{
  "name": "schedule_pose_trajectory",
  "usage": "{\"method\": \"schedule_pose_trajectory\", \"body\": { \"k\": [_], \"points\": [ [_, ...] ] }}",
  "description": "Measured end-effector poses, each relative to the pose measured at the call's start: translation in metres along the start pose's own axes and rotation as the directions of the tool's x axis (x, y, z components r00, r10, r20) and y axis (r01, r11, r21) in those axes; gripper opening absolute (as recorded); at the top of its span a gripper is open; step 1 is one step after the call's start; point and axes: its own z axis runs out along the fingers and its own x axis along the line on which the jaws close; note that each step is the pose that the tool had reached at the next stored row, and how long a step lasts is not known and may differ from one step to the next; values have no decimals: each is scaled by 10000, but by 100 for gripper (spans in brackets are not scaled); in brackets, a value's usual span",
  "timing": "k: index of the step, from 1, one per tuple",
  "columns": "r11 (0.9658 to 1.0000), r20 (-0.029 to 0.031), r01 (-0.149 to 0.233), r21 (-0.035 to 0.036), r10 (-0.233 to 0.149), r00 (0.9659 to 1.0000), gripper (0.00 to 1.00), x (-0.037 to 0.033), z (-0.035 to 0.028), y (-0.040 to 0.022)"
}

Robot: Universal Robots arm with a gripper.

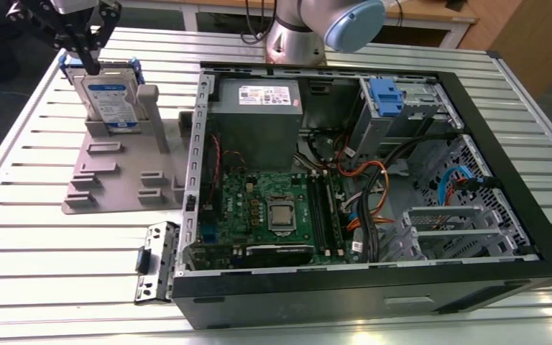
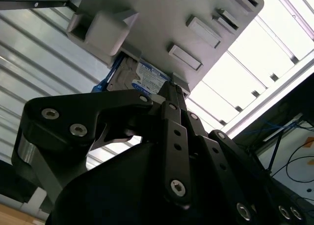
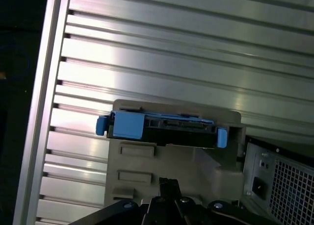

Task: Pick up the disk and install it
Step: 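Pick up the disk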

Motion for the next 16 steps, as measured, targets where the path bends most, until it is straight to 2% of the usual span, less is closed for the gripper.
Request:
{"method": "schedule_pose_trajectory", "body": {
  "k": [16],
  "points": [
    [9985,11,552,-16,-552,9985,10,0,0,0]
  ]
}}
